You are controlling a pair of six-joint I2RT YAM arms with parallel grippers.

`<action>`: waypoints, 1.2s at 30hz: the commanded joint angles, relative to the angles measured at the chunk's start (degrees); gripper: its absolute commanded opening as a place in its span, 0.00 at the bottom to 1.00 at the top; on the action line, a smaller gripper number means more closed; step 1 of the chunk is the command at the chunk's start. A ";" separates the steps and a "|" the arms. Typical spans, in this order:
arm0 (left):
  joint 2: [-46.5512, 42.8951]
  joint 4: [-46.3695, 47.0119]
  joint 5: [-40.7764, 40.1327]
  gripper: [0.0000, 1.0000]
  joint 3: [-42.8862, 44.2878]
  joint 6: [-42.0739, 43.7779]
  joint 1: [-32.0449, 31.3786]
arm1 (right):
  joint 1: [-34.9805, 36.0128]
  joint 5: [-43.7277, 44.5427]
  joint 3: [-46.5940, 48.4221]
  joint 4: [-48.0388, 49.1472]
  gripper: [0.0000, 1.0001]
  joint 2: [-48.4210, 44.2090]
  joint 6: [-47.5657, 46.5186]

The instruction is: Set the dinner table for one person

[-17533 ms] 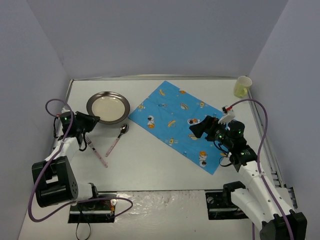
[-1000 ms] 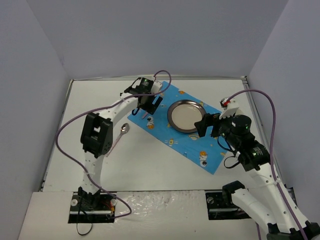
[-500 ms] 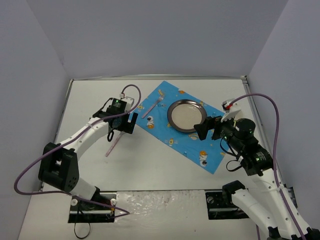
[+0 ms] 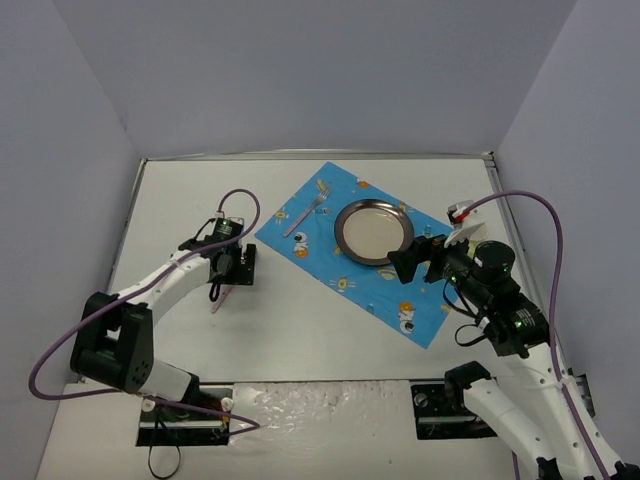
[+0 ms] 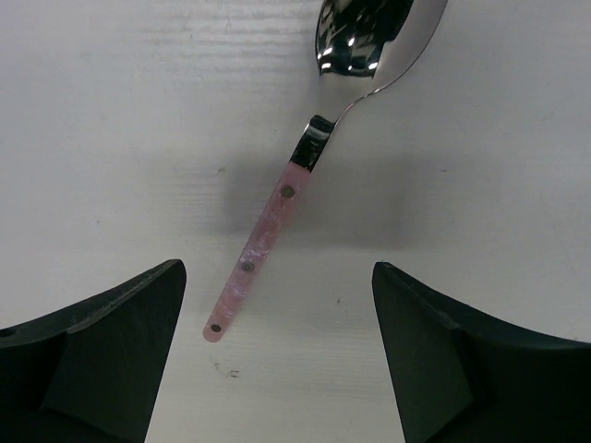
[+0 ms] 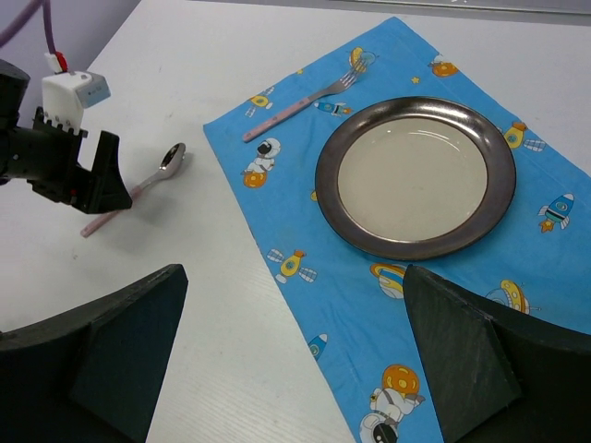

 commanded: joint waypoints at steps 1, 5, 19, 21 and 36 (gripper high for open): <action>1.31 4.22 -0.45 0.77 -1.18 -4.80 0.37 | 0.34 -1.18 -0.44 4.06 1.00 -0.91 0.54; 3.45 5.20 0.23 0.76 -1.55 -5.55 0.37 | 0.42 -1.01 -0.95 4.05 1.00 -2.19 0.74; 5.84 8.22 3.15 0.45 -4.05 -7.54 -0.66 | 0.34 -1.10 -1.34 3.96 1.00 -2.26 1.00; 5.75 8.48 3.85 0.34 -4.41 -8.18 -1.48 | 0.34 -1.16 -1.26 3.96 1.00 -2.14 0.92; 1.66 6.95 2.39 0.00 1.11 -15.88 -20.87 | 0.37 -0.45 0.47 4.01 1.00 -2.14 1.30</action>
